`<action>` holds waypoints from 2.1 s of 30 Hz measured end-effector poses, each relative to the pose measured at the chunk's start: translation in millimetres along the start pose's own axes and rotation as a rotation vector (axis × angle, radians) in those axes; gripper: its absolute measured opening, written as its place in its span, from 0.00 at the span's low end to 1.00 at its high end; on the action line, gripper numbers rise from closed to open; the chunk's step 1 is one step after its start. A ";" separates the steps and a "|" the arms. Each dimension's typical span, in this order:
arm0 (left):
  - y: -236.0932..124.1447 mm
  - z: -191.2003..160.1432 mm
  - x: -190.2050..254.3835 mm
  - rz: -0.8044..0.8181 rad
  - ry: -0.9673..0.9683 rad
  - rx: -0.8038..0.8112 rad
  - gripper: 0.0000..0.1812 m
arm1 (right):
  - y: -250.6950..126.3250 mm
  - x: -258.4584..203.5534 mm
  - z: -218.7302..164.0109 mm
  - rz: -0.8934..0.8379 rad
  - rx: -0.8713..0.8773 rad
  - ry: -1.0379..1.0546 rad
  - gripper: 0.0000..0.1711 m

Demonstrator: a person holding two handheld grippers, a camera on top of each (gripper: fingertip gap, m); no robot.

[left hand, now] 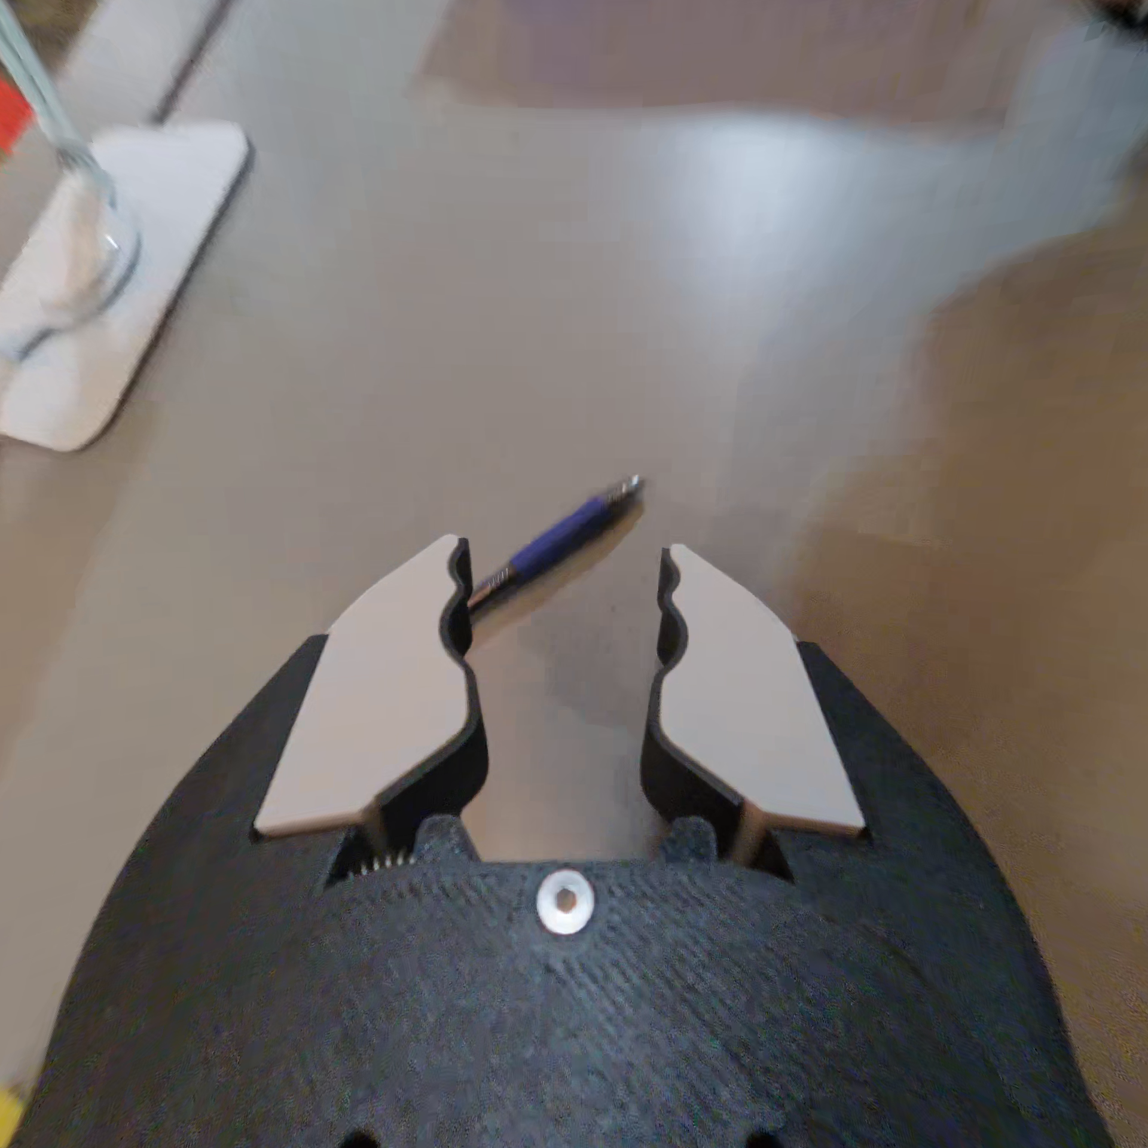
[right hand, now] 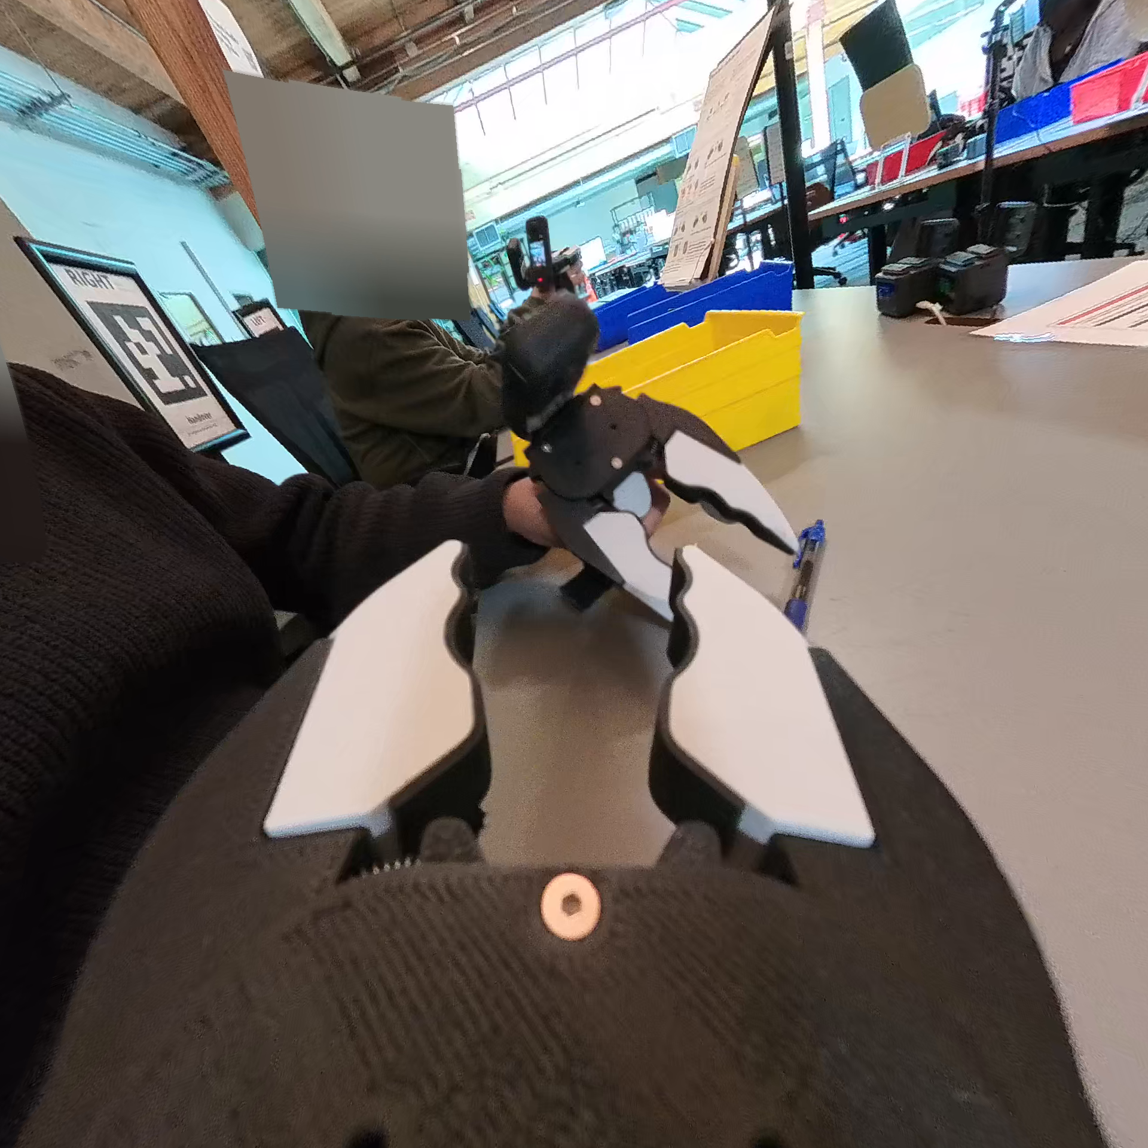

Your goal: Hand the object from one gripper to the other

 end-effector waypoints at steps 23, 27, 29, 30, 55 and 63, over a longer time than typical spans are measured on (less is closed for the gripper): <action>0.5 -0.7 7.5 -0.108 0.079 -0.045 0.05 | 5.1 0.6 -6.8 0.025 -0.037 0.021 0.34; 7.3 -10.9 -3.0 -0.025 0.026 -0.061 0.30 | 4.5 2.5 -7.8 0.032 -0.038 0.036 0.34; 9.4 -16.1 -6.9 -0.033 -0.004 -0.047 0.36 | 4.4 2.8 -8.2 0.036 -0.039 0.042 0.33; 9.6 -18.0 -9.0 -0.044 -0.033 -0.046 0.34 | 4.5 2.6 -8.1 0.038 -0.039 0.043 0.33; -27.4 13.2 -6.4 -0.757 -1.115 1.053 0.07 | 22.3 -0.6 -20.3 -0.055 -0.082 -0.010 0.34; -27.0 38.6 25.3 -0.786 -1.057 1.088 0.07 | 43.7 -15.5 -31.5 -0.076 -0.066 0.033 0.18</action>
Point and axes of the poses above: each gripper's, where its closed fingertips meet, y out along the fingers, z out of its top, x = y × z across the jaws, the point moved 10 cm from there along -y, back along the fingers, and after that the axes turned 4 degrees about z, right-handed, at the moved point
